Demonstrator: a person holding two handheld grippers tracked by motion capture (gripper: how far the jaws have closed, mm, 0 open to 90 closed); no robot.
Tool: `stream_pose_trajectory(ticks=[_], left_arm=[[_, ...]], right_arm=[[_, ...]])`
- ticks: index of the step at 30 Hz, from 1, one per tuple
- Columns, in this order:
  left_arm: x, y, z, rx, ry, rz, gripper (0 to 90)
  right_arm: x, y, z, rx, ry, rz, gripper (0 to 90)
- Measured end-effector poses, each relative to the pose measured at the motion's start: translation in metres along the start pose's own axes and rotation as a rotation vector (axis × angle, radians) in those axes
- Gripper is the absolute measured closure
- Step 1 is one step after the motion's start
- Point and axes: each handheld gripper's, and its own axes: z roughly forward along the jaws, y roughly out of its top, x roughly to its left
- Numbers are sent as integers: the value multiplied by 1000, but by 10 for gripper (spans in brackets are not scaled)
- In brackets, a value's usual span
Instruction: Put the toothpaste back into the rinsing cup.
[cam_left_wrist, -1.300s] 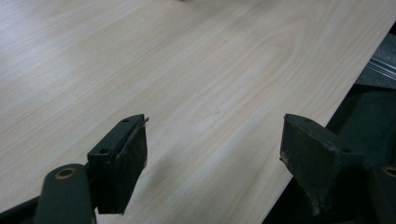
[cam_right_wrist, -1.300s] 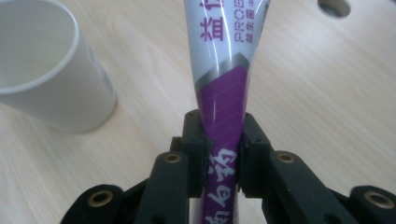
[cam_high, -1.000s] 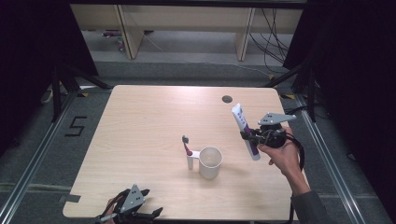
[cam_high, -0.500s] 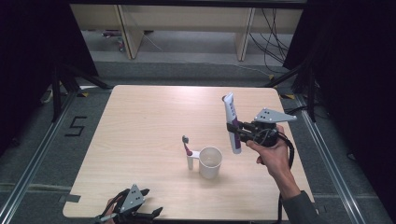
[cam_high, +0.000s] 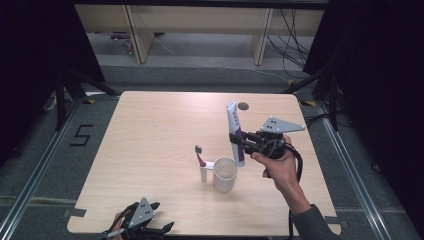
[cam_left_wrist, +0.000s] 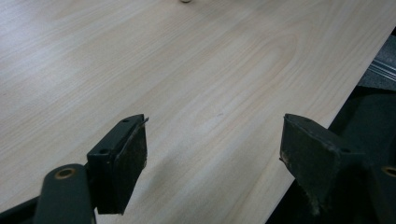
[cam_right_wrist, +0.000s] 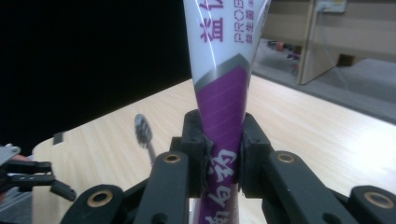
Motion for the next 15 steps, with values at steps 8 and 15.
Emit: stream_pose_trajectory(ticks=[8, 15], left_arm=[[0, 0, 0, -5, -7, 5, 228], [0, 0, 0, 0, -2, 5, 228]], right_arm=[[8, -9, 18, 25, 34, 20, 765], [10, -16, 26, 29, 42, -3, 764]])
